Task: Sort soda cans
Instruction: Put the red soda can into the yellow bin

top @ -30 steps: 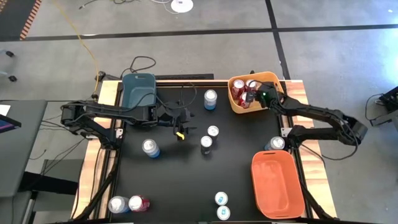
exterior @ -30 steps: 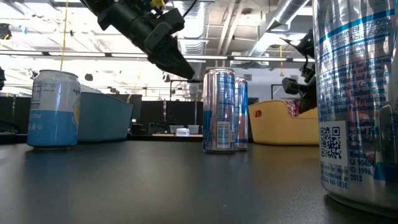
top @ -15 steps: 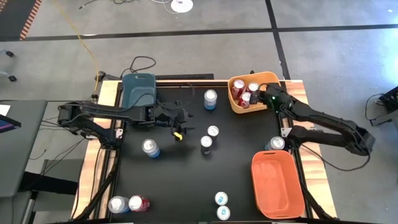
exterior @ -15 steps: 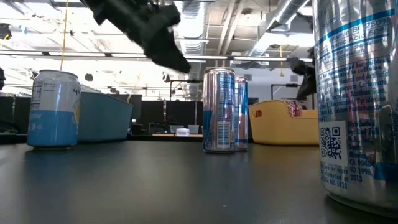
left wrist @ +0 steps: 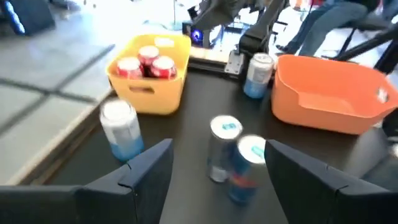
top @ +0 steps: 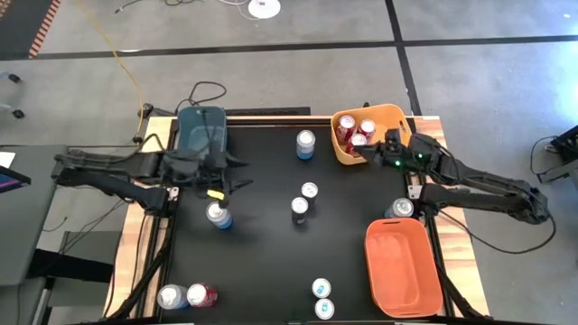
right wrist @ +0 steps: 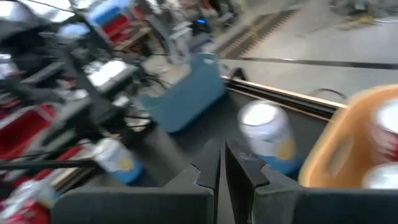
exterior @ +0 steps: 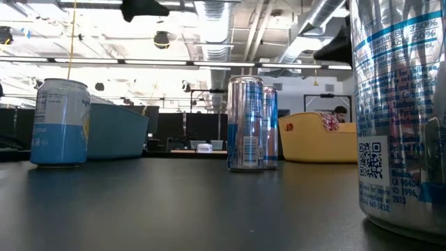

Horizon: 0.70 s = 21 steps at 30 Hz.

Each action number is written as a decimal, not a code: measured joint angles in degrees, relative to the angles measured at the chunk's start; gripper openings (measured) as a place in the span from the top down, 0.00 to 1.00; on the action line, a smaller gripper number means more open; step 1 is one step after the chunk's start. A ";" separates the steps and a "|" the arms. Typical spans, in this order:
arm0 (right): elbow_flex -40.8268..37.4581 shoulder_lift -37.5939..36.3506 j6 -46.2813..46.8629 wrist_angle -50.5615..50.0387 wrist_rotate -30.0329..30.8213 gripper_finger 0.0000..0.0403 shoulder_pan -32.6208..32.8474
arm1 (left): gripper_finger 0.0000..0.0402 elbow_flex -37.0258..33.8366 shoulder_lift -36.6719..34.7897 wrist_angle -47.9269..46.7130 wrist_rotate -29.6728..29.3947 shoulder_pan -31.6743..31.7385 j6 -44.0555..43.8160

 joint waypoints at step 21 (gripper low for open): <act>0.01 0.39 -8.75 1.67 -0.21 0.89 14.84 | 0.39 0.00 3.12 -24.53 24.27 -19.67 -34.53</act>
